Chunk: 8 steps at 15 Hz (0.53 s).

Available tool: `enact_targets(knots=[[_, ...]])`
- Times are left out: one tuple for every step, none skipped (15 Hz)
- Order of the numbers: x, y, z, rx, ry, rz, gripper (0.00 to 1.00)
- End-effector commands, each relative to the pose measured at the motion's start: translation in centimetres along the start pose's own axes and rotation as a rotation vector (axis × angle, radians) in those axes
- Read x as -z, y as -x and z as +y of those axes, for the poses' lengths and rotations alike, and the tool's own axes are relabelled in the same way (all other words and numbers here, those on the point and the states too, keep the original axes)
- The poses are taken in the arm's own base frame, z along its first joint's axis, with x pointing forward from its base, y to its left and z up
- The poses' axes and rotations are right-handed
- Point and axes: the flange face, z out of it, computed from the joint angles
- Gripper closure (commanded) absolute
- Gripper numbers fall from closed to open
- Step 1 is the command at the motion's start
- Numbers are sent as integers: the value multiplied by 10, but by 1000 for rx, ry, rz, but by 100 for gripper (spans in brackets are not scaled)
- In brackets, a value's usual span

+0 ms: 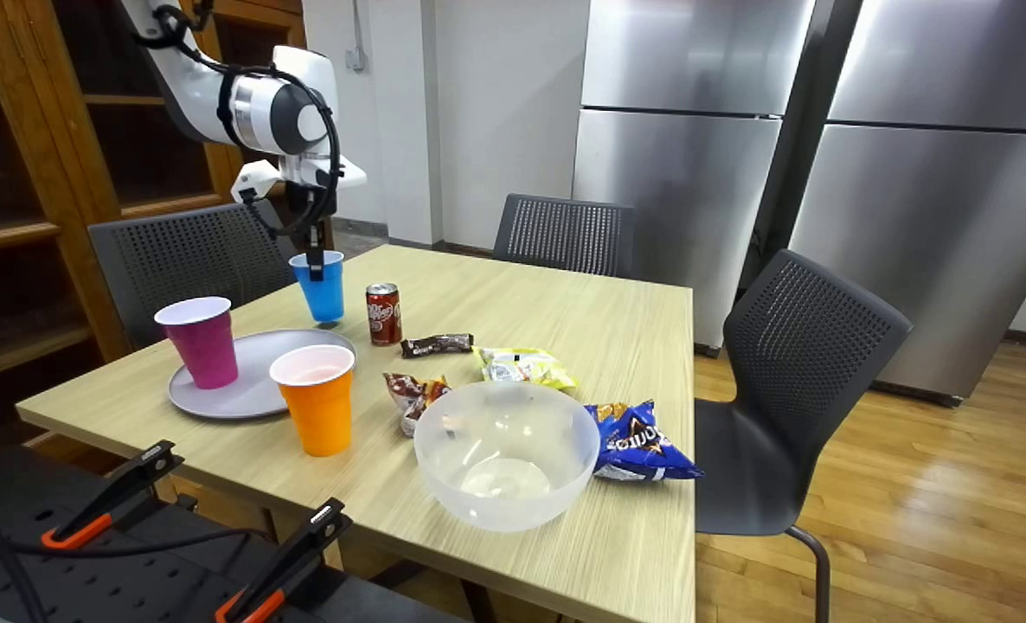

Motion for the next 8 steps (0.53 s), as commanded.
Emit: enact_targets(knots=[[19,10,16,27,-23,1,99],[21,11,21,31,-24,4,99],[24,14,27,36,-26,6,99],[27,15,32,45,-26,7,99],[29,18,38,52,-23,9,99],[31,20,44,61,-22,7,99],[32,23,50,70,-18,8,99],[33,25,57,78,-15,5,99]])
